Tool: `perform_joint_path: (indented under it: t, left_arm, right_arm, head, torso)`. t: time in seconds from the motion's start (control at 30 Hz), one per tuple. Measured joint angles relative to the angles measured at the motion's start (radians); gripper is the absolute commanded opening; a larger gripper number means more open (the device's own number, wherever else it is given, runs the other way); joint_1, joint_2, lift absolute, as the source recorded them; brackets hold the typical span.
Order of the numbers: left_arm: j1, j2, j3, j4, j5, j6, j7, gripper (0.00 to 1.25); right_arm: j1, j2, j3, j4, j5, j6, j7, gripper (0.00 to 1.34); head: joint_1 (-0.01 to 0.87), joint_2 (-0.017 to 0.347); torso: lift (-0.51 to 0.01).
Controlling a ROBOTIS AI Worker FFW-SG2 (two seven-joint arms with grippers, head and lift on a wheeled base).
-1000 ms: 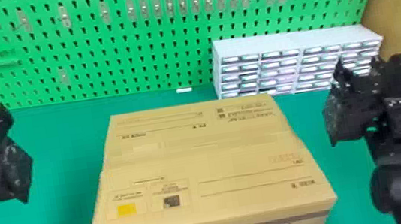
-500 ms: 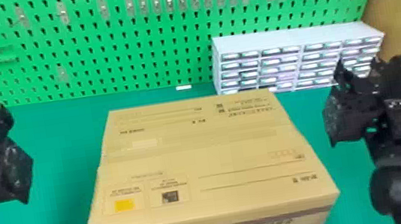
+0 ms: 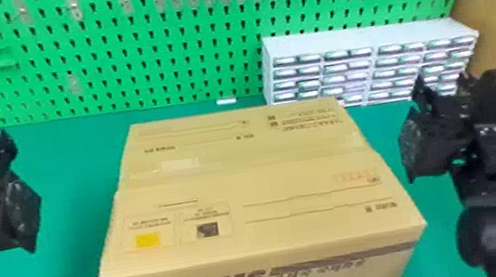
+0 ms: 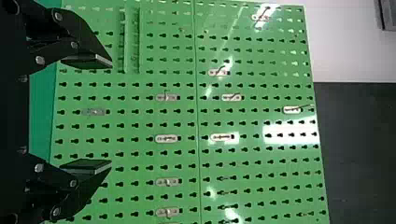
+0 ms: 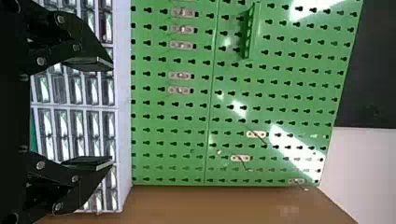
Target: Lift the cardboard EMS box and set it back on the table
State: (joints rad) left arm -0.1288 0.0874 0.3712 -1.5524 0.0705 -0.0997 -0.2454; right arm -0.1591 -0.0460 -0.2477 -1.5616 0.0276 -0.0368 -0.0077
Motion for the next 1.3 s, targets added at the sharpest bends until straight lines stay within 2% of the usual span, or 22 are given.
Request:
perform_joint_path:
  t: [0.73, 1.3]
  left_arm:
    - [0.000, 0.000, -0.002, 0.000, -0.001, 0.001, 0.000, 0.76]
    - [0.000, 0.000, 0.014, 0.015, -0.003, 0.000, 0.011, 0.76]
  right_arm:
    - [0.000, 0.006, 0.000, 0.000, 0.004, 0.000, 0.000, 0.80]
    - [0.013, -0.002, -0.027, 0.011, -0.009, -0.013, 0.000, 0.80]
  head:
    - [0.678, -0.014]
    - [0.678, -0.014]
  torso:
    - [-0.100]
    - [-0.092]
